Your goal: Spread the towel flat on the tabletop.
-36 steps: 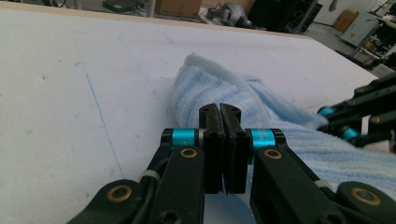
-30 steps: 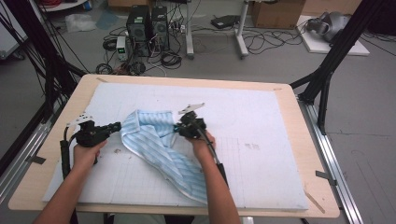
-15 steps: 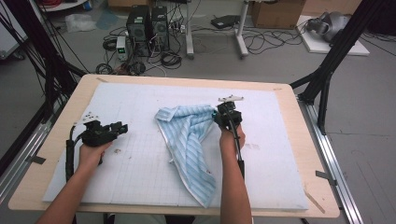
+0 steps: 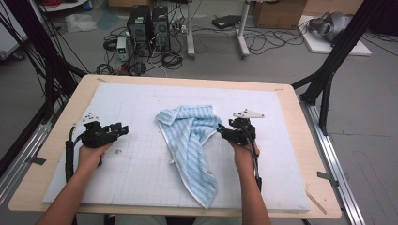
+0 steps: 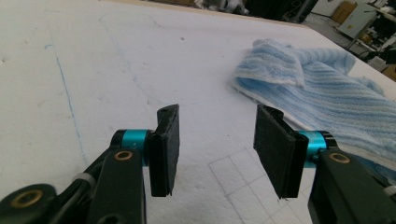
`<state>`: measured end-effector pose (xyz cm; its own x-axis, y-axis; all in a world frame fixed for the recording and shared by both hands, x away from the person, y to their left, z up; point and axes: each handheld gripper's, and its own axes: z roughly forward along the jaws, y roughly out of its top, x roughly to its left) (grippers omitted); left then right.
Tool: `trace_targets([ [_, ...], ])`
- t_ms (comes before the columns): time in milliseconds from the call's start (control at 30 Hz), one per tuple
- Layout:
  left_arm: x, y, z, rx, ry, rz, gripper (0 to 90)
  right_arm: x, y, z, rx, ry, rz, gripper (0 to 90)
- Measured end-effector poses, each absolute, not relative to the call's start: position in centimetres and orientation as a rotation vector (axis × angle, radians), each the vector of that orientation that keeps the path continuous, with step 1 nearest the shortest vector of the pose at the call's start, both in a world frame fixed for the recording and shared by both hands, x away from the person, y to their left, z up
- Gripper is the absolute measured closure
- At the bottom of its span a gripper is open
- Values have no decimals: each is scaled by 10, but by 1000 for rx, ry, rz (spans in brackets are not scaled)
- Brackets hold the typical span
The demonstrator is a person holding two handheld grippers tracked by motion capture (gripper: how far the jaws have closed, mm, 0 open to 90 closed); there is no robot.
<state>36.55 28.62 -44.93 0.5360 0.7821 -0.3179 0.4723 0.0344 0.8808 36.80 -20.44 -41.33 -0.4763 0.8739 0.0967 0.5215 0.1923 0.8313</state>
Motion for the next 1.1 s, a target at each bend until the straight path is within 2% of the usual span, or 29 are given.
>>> trace_targets([
  [167,365,287,-448,1590,1060,348,501,359,-198,-432,1306,2217,1276,403],
  [333,364,286,-446,1590,1046,348,504,357,-162,-447,1199,2370,1153,377],
  [400,364,285,-446,1595,1040,349,507,355,-152,-448,1122,2362,1050,490],
  [500,364,283,-447,1609,1037,342,514,357,-153,-446,1084,2387,1066,781],
  [567,364,282,-447,1614,1032,339,517,357,-157,-445,1066,2375,1041,868],
  [867,363,277,-447,1638,1010,320,527,364,-193,-429,1236,2147,1058,894],
  [967,363,274,-447,1641,1004,318,529,367,-200,-433,1334,2180,1174,792],
  [1100,363,274,-447,1642,1008,318,529,360,-181,-434,1235,2232,1173,634],
])
